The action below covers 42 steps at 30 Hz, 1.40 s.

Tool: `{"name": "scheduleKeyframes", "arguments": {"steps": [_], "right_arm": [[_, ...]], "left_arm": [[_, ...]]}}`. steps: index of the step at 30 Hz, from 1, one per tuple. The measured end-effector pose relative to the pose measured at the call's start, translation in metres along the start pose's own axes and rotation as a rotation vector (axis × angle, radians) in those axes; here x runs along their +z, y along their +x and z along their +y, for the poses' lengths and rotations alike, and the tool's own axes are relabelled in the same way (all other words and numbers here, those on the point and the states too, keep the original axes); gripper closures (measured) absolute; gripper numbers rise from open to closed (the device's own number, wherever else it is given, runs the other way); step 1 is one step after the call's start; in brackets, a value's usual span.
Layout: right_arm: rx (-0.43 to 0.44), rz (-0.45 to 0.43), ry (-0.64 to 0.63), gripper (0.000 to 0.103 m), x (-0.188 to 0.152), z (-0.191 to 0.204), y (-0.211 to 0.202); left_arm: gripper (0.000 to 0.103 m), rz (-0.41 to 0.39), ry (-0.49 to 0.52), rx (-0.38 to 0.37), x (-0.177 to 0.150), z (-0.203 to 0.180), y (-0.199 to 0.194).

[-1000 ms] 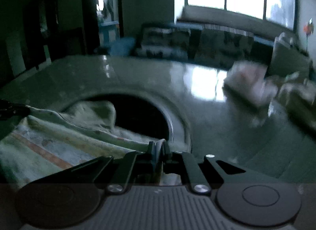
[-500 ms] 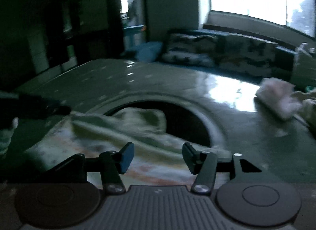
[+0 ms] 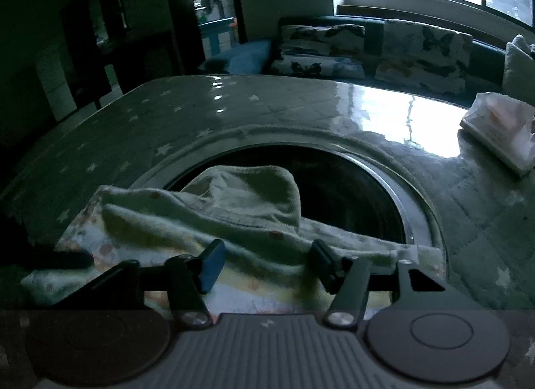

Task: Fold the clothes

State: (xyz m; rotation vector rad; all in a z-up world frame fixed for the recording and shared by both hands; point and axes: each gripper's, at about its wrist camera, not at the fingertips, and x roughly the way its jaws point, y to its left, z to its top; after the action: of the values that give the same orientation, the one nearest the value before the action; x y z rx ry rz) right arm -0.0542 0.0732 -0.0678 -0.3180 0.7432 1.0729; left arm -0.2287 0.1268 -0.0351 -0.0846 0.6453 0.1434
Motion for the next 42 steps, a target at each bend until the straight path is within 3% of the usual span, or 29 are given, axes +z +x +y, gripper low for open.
{"name": "scheduleKeyframes", "arguments": {"steps": [2,13,19,32,42], "right_arm": [[-0.022,0.001,-0.016,0.024,0.001,0.004,0.004],[-0.085,0.083,0.008,0.000,0.019,0.003,0.029],[-0.098,0.136,0.019,0.000,0.030,0.002,0.037],[0.084,0.089,-0.015,0.000,0.040,0.036,0.006],[0.047,0.169,-0.060,0.000,0.034,0.072,0.046]], "left_arm": [[0.059,0.005,0.031,-0.023,-0.003,-0.009,0.003],[0.059,0.026,0.065,-0.077,-0.016,-0.014,0.002],[0.059,0.023,0.059,-0.084,-0.017,-0.012,0.003],[0.045,-0.014,-0.071,-0.040,-0.020,0.017,-0.019],[0.039,0.007,-0.136,-0.033,-0.034,0.028,-0.022]]}}
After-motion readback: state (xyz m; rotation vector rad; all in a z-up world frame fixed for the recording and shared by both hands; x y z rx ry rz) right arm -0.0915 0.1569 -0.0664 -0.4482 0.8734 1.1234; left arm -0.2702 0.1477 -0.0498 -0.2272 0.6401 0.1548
